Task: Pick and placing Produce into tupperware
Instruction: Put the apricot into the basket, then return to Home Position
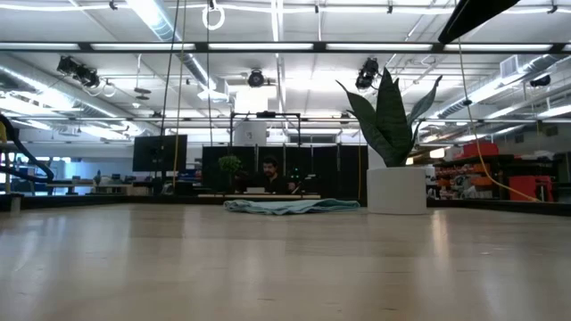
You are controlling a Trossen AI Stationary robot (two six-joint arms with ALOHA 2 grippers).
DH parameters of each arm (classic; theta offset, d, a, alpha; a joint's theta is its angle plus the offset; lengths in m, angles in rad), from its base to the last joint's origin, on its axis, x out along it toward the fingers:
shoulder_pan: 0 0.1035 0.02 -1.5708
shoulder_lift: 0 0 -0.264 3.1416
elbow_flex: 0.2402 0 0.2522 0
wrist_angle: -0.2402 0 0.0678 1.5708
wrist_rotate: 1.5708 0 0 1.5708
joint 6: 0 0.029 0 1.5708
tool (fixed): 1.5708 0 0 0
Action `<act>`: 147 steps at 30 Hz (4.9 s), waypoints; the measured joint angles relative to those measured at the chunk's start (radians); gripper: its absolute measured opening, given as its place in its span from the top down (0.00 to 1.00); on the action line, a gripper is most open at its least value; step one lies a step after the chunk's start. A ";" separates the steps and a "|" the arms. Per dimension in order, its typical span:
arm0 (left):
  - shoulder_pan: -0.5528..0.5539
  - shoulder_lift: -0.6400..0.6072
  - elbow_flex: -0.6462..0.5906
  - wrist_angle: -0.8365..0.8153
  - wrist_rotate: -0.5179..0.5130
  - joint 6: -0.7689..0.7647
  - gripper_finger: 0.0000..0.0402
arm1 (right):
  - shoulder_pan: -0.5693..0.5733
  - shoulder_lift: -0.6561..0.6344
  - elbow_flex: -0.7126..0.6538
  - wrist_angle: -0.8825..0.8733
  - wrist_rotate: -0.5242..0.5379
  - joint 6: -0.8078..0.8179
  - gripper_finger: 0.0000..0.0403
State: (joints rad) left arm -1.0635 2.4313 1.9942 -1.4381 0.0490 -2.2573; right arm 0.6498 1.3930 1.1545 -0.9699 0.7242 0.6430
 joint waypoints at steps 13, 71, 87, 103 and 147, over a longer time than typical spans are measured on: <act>0.126 -0.047 -0.009 -0.139 -0.037 0.270 0.98 | 0.000 0.000 0.000 0.000 0.000 0.008 0.59; 0.662 0.007 0.111 1.375 -0.185 2.269 0.76 | 0.485 -0.059 0.000 -0.200 0.056 0.804 0.59; 0.668 -0.216 0.115 1.069 -0.262 2.264 0.58 | 0.492 -0.046 0.000 -0.174 0.212 0.777 0.59; 0.659 -0.733 0.114 0.016 -0.515 1.898 0.66 | 0.474 -0.058 0.000 -0.142 0.246 0.537 0.59; 0.457 -1.957 -1.502 1.167 -0.858 1.591 0.63 | -0.653 -0.637 -0.595 1.050 -1.158 -0.480 0.59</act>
State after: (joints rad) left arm -0.6068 0.4745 0.4921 -0.2712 -0.8085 -0.6661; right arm -0.0036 0.7557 0.5598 0.0799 -0.4343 0.1626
